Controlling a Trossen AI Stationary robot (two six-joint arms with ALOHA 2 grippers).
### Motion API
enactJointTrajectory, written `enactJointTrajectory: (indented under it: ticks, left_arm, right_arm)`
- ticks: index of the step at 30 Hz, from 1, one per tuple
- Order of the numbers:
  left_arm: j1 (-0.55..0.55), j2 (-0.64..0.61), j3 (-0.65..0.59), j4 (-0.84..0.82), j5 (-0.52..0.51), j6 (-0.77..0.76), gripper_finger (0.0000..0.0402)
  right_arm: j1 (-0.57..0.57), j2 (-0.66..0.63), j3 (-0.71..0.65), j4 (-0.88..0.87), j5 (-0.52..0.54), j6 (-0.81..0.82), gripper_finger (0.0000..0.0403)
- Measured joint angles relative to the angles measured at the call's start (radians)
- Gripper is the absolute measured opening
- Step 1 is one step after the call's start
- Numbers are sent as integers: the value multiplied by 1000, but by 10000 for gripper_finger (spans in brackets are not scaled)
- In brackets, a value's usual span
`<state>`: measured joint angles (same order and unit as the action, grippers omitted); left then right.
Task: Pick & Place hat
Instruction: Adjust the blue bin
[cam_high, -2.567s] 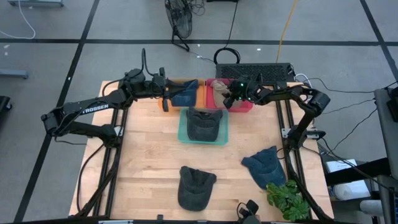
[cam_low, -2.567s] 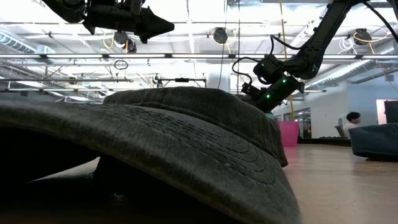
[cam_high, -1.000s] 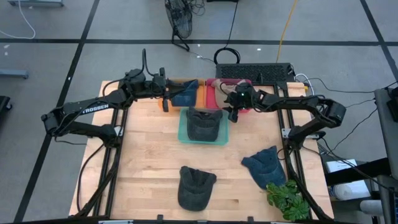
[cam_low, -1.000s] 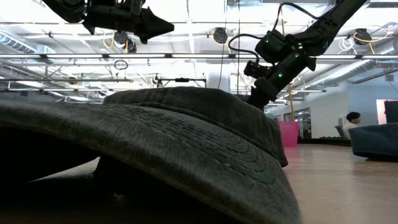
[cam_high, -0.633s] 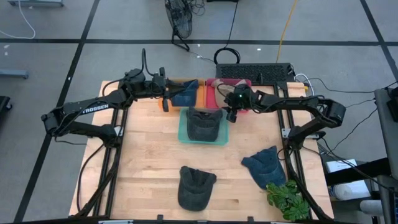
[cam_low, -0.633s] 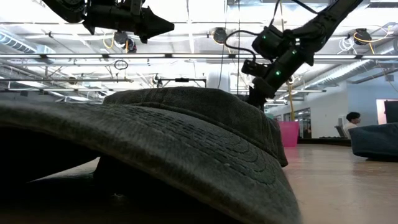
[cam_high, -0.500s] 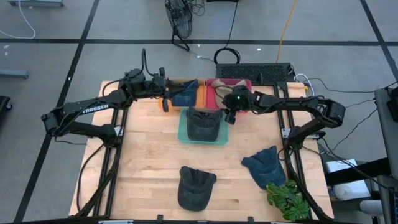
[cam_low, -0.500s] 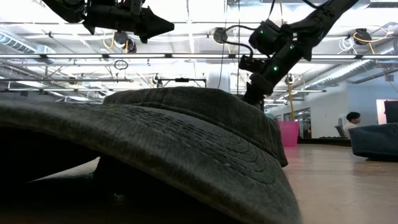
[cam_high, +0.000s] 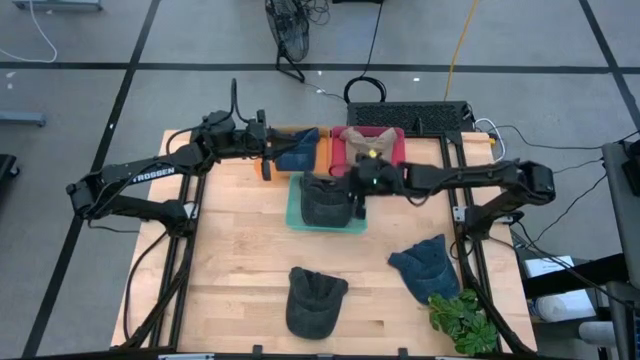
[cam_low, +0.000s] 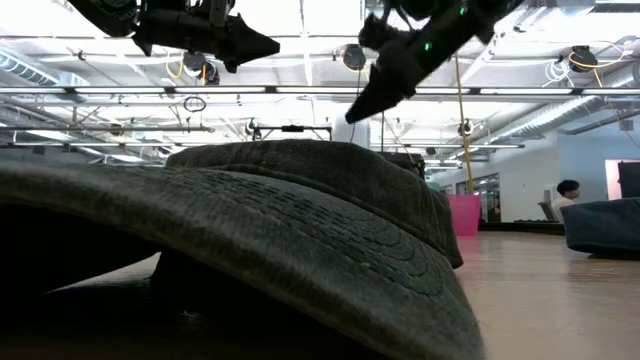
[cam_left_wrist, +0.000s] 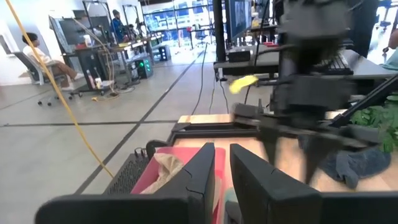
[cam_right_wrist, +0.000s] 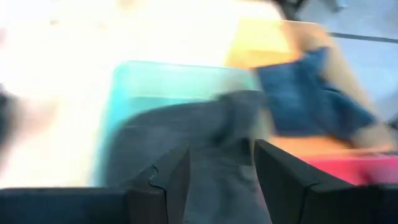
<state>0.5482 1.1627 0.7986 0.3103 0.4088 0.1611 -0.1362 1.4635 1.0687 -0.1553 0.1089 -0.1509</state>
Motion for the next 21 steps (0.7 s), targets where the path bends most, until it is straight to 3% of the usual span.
enactJointTrajectory:
  ticks: [11,21]
  left_arm:
    - [-41,0,0,0,2,-90,63]
    - [-81,0,0,0,2,-88,63]
  right_arm:
    - [277,14,-68,-13,53,238,155]
    - [335,37,-248,225,53,390,155]
